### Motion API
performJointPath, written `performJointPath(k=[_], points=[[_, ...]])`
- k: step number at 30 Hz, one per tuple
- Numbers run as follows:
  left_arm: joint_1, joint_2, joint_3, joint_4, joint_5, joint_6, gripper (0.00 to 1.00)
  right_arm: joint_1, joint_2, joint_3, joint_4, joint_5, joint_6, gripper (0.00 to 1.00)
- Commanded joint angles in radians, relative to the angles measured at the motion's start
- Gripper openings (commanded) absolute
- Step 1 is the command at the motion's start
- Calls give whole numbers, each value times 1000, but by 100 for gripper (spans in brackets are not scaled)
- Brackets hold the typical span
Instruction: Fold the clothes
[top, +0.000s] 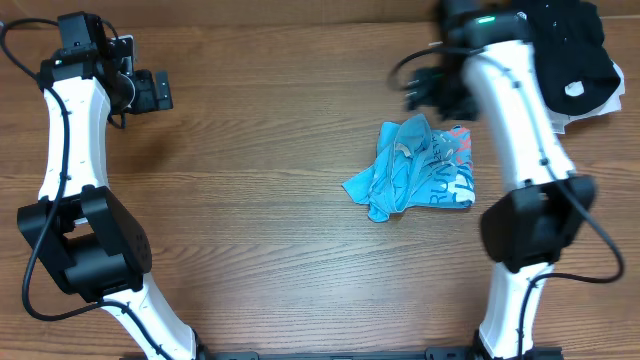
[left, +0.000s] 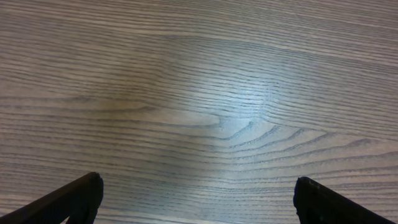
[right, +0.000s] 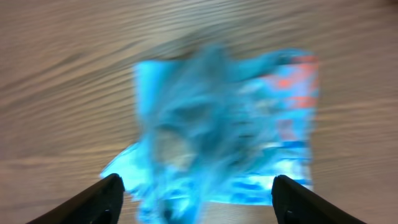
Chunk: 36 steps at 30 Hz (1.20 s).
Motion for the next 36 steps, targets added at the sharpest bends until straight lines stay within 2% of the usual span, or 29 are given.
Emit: performJointPath(k=[1, 7, 13, 20, 31, 34, 36], points=[[-8, -6, -5, 0, 11, -20, 100, 112, -1, -79, 29, 87, 82, 82], [-8, -6, -5, 0, 8, -20, 100, 225, -1, -300, 114, 255, 300, 82], [-8, -6, -5, 5, 8, -20, 100, 226, -1, -461, 291, 227, 240, 84], [-8, -6, -5, 4, 8, -20, 100, 226, -1, -546, 462, 215, 187, 92], [-8, -6, -6, 0, 8, -20, 100, 193, -1, -644, 493, 247, 187, 92], [-9, -6, -6, 2, 8, -20, 100, 179, -1, -681, 516, 249, 187, 86], [-14, -6, -6, 2, 8, -20, 100, 173, -1, -708, 529, 250, 187, 72]])
